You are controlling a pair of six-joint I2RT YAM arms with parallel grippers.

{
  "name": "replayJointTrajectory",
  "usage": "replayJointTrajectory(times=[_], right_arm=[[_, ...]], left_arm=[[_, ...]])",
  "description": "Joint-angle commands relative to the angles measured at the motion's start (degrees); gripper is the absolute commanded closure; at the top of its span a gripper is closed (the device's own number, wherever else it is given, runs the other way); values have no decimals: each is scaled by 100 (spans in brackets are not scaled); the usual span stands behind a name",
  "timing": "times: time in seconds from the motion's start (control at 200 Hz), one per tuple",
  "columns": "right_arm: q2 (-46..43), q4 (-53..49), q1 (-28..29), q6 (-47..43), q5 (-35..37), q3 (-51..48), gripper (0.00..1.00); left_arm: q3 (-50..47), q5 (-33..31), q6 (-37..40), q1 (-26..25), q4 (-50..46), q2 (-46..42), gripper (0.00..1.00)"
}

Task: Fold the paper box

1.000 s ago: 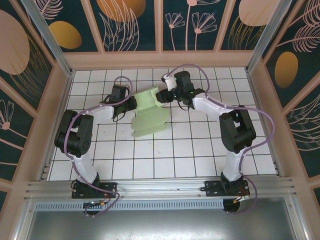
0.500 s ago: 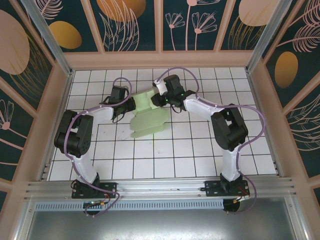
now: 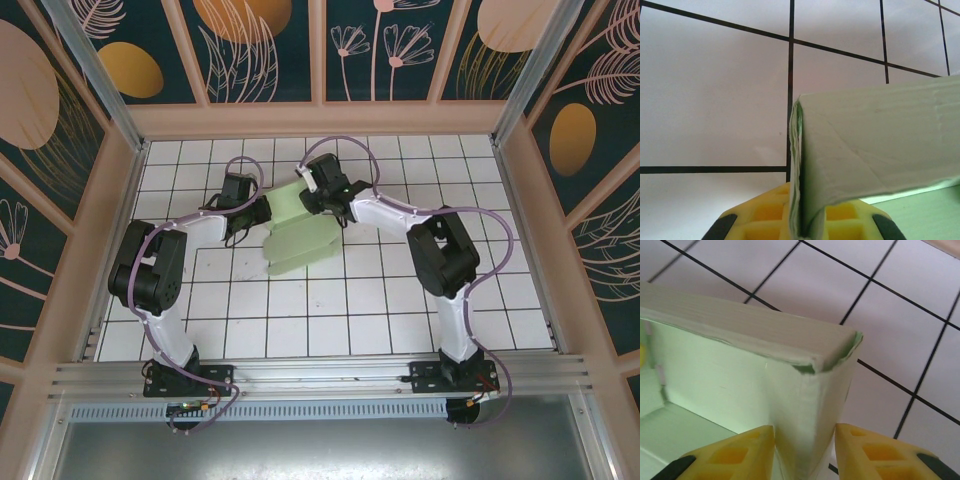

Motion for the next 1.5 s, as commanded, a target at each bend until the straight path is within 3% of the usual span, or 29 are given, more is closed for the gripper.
replayJointTrajectory(times=[0.0, 0.3, 0.586, 0.786, 0.831, 0.956, 1.076, 1.151, 1.391, 1.431, 1.497], right_arm=[[242, -333, 135, -174, 739, 268, 64], [475, -448, 294, -279, 1273, 519, 75], [571, -497, 363, -308, 1537, 602, 100], [742, -590, 494, -414, 2163, 701, 100], [781, -602, 521, -365, 2254, 722, 90], [845, -778, 539, -90, 2202, 837, 79], [875, -972, 541, 86, 2262, 895, 82], [918, -1056, 562, 114, 2439, 918, 100], [1208, -1043, 733, 117, 3497, 1100, 100], [1192, -998, 733, 160, 3495, 1093, 89], [1158, -939, 733, 184, 3427, 1090, 87]], left_arm=[[-33, 203, -52, -40, 287, -179, 100], [-33, 238, -47, -39, 305, -150, 100], [-14, 245, -63, -40, 305, -126, 100], [-15, 249, -106, -43, 322, -117, 100], [-15, 255, -116, -44, 331, -117, 100], [1, 256, -116, -39, 313, -109, 100], [12, 248, -107, -43, 296, -108, 100], [27, 255, -107, -45, 291, -104, 100], [81, 295, -116, -43, 269, -71, 100], [86, 291, -108, -39, 269, -70, 100], [90, 282, -98, -40, 252, -72, 100]])
